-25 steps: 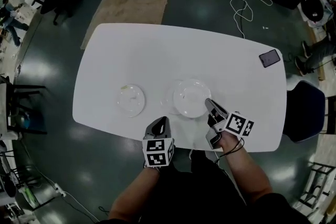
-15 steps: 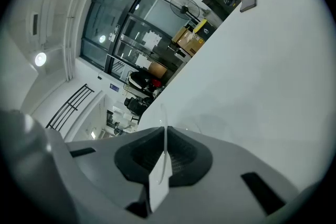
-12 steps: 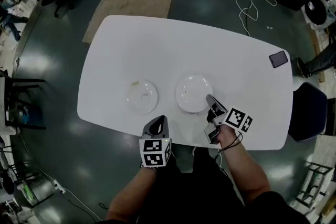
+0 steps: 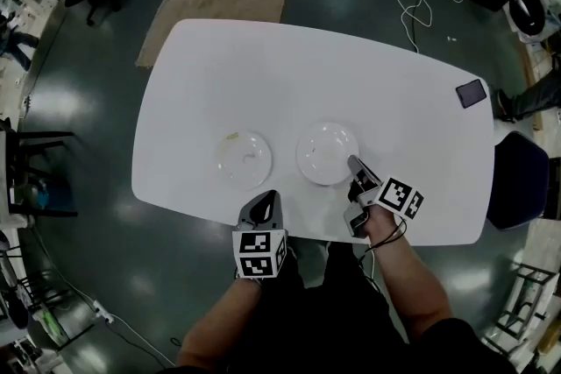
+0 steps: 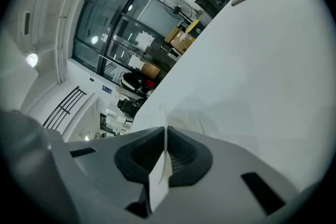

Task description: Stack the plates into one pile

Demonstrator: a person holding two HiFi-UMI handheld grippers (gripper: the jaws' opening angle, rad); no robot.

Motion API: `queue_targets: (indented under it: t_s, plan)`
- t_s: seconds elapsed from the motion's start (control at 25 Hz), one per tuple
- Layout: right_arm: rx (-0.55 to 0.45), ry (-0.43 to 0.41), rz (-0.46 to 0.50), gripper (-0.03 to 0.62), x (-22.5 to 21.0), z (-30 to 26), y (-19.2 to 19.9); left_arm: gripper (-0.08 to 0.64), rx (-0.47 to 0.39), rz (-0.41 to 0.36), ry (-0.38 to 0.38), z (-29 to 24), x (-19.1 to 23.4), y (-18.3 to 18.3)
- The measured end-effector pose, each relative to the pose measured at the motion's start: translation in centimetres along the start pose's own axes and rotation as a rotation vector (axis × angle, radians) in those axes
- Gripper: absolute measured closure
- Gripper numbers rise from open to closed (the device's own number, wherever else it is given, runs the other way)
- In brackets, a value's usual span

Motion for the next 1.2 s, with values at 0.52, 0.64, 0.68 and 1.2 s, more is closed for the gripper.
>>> queue_targets:
  t_s: [0.52, 0.64, 0.68, 1.2]
  plan:
    - [0.003, 0.115, 0.19, 0.537, -0.5, -0.6, 0.3, 0.541, 0.024, -0.005, 0.013, -0.2, 1.2, 0.4]
    - [0.016, 0.161, 0.294, 0.525, -0.2, -0.7, 0.2, 0.541, 0.029, -0.003, 0.013, -0.2, 1.4, 0.5]
    - [0.023, 0.179, 0.331, 0.522, -0.2, -0.7, 0.2, 0.541, 0.029, -0.002, 0.012, -0.2, 1.4, 0.5]
    - [0.067, 0.318, 0.57, 0.483, 0.0, -1.9, 0.4, 0.541, 0.021, 0.008, -0.001, -0.1, 2.0, 0.4]
Point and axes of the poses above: the fingertips, and each gripper's own axes: z backward along the fingers, x to its left, y out of its underside, the point moved 10 cm from there along z, backward along the fingers, and after that the axes turned 2 degrees about -z, right-handed, at the moved point
